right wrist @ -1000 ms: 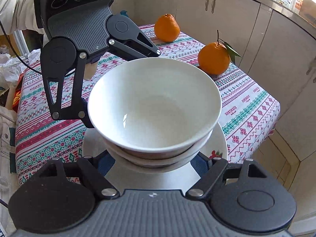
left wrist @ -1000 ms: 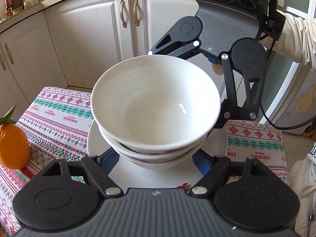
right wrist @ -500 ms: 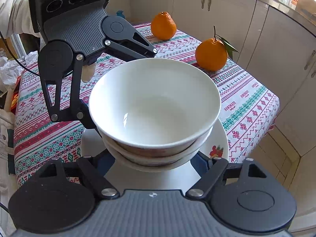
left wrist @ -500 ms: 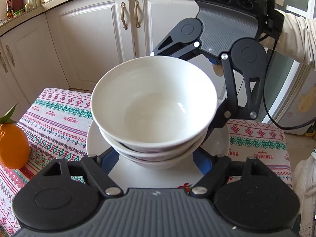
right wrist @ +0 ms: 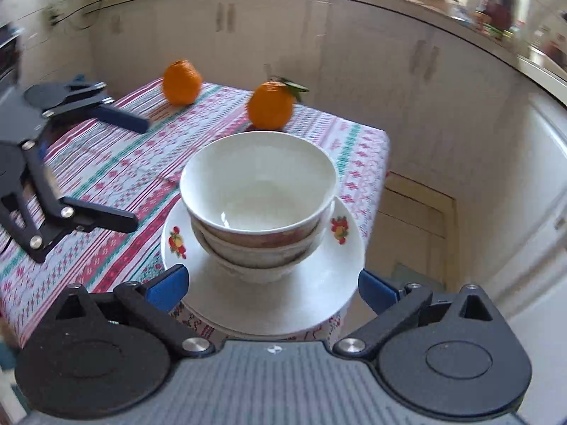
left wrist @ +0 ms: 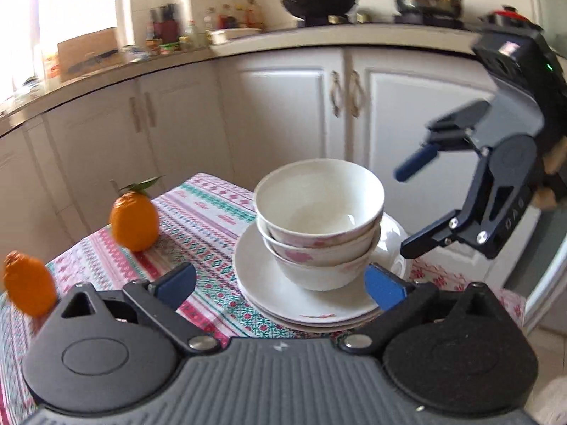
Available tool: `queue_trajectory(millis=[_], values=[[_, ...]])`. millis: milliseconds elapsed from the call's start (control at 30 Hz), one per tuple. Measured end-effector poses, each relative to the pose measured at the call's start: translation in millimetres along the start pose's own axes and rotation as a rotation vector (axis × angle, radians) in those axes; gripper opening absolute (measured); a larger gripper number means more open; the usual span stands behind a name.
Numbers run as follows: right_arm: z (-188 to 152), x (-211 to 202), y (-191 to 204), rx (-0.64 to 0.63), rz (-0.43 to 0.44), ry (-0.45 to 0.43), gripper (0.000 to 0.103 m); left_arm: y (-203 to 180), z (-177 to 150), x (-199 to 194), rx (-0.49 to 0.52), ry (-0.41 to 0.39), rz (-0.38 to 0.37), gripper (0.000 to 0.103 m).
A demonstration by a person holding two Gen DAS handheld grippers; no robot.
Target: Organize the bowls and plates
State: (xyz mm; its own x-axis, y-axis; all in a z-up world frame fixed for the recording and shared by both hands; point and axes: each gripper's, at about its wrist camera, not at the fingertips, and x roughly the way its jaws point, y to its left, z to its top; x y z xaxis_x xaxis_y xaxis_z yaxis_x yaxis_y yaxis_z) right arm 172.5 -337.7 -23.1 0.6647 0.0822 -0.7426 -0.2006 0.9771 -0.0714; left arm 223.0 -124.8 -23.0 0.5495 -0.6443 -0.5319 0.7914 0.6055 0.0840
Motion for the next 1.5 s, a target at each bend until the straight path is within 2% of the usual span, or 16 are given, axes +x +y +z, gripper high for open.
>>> queue_trajectory(millis=[133,200,300,367,467,733,1500], values=[[-8.9,-21.4,18.2,0.282,-0.191,-0.029,0.103,-11.9,0.9,-26.9,-0.15,-0.006,0.195,0.101],[-12.2,-32.1,30.1,0.361,-0.24,-0.057,0.103,-14.5,1.7,-37.9,-0.202,0.013,0.261,0.101],[-15.9,-49.7,53.3,0.387,-0.317,-0.102,0.103,-13.2,0.5,-56.9,-0.289,0.03,0.304,0.101],[-15.4,-61.6,66.5,0.388,-0.345,-0.133,0.103,-12.0,-0.8,-70.9,-0.329,0.013,0.32,0.101],[-15.1,-76.2,80.9,0.374,-0.37,-0.166,0.103,-14.3,-1.3,-86.5,-0.329,-0.008,0.342,0.101],[-15.9,-97.2,101.4,0.343,-0.389,-0.219,0.103,-26.8,-0.8,-106.7,-0.327,-0.031,0.388,0.101],[-21.9,-100.0,99.4,0.365,-0.36,-0.239,0.103,-33.7,0.0,-103.7,-0.338,0.009,0.435,0.101]])
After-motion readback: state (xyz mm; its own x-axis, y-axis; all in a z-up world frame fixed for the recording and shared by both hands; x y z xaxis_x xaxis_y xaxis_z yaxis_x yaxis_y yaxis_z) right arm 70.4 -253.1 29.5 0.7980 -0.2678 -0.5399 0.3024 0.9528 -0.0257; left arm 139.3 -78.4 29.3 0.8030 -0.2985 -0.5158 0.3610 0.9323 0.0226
